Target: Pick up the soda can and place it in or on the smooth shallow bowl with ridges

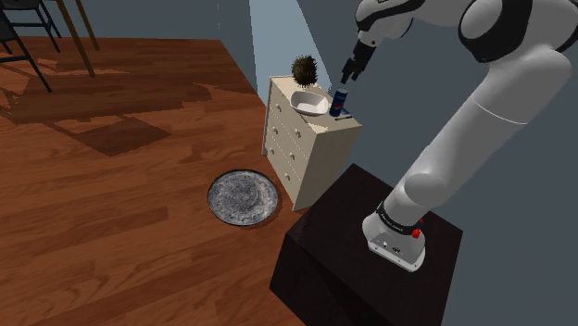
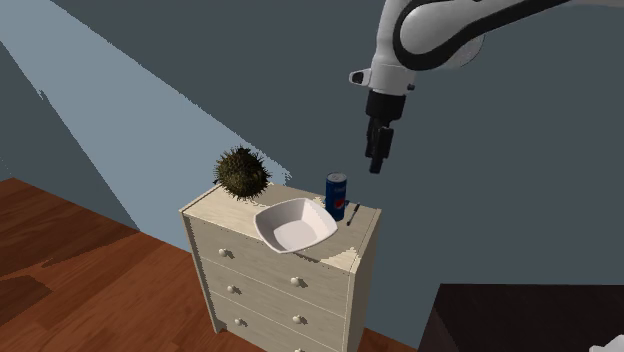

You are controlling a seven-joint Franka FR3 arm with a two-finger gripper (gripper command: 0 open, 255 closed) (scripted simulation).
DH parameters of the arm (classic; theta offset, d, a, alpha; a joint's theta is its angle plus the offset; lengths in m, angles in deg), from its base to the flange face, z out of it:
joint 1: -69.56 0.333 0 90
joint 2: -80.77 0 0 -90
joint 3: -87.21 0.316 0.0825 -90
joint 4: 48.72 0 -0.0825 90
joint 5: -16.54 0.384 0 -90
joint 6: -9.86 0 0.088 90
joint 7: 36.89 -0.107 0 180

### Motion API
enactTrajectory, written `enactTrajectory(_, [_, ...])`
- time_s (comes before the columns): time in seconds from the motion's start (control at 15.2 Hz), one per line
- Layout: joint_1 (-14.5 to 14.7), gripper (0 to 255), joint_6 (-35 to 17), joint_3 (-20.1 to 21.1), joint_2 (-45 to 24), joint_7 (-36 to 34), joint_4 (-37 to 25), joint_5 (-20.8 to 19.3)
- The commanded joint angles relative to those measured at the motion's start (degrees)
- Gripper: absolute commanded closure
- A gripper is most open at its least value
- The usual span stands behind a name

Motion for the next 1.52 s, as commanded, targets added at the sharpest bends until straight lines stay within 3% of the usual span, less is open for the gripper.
enactTrajectory(0.0, [-0.9, 0, -0.4, -1.3, -5.3, 3.9, -3.3, 4.0])
enactTrajectory(0.4, [-7.4, 0, 1.1, -1.1, -21.0, 13.2, -15.1, 15.4])
enactTrajectory(0.79, [-16.1, 0, 4.5, 2.0, -35.0, 17.6, -29.6, 22.8])
enactTrajectory(1.45, [-16.2, 0, 0.4, 3.2, -37.5, 18.6, -27.6, 24.5])
